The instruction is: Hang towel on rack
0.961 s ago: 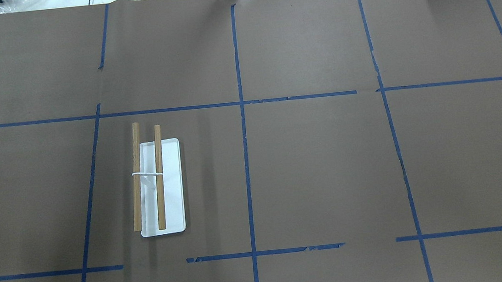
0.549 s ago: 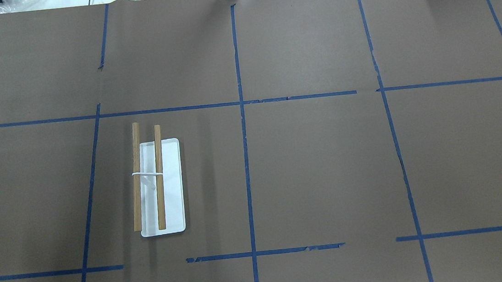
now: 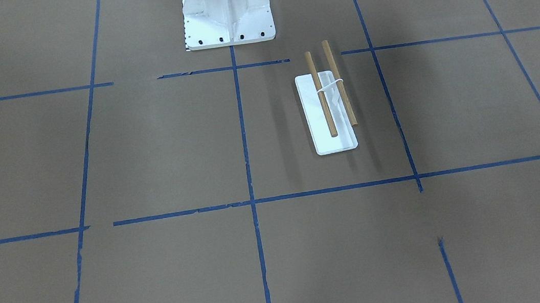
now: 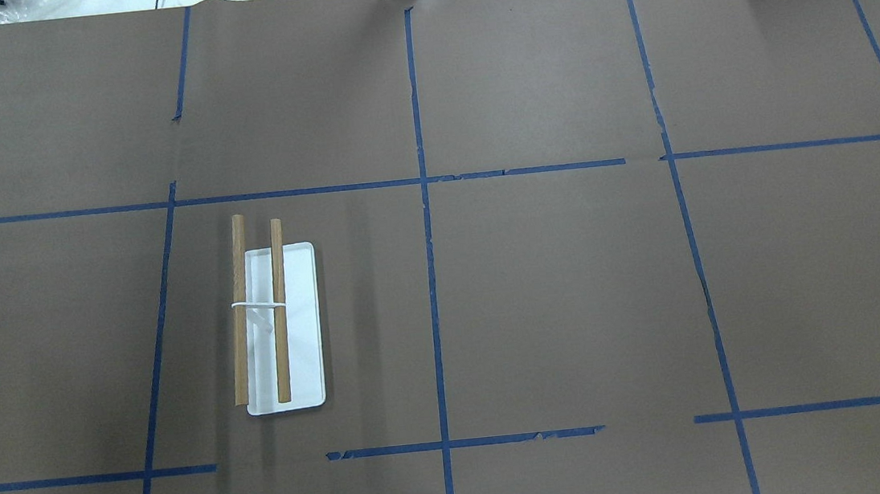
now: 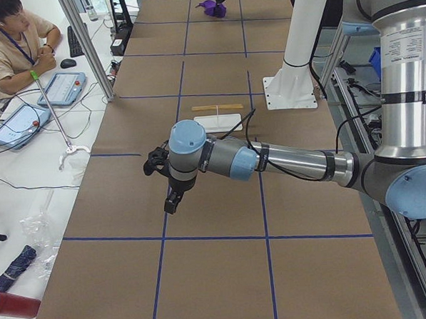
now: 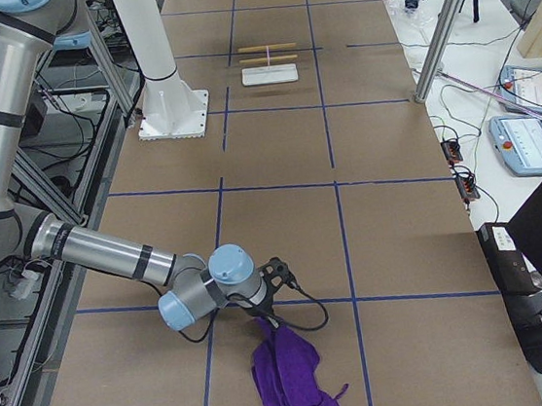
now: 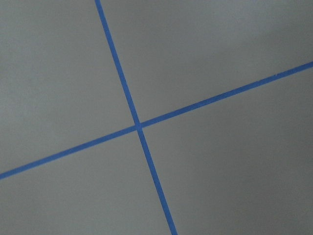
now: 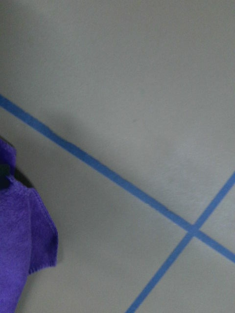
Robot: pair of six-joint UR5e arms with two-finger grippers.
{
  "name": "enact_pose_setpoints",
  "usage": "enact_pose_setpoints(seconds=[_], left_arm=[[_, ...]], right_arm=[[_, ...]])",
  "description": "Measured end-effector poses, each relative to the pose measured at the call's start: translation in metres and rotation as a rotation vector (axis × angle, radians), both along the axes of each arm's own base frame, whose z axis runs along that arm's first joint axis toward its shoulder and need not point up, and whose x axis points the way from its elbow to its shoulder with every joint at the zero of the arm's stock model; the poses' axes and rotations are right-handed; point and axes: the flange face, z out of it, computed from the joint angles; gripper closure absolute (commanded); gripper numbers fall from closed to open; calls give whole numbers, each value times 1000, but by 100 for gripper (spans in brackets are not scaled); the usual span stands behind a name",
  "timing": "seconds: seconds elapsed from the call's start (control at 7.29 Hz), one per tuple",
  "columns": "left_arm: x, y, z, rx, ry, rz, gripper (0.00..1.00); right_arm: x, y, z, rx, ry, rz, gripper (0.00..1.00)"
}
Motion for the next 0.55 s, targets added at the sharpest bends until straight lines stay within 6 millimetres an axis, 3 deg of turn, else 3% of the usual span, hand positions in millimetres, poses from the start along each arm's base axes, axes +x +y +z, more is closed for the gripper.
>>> enact_pose_setpoints(seconds=[0.41,0.55], left_arm=[[3,-10,-39,324,19,3,0],[8,-14,-51,362,66,0,0]], right_arm=[[-14,-41,-166,-35,-69,46,100],[-25,-54,-206,-47,-127,76,100]])
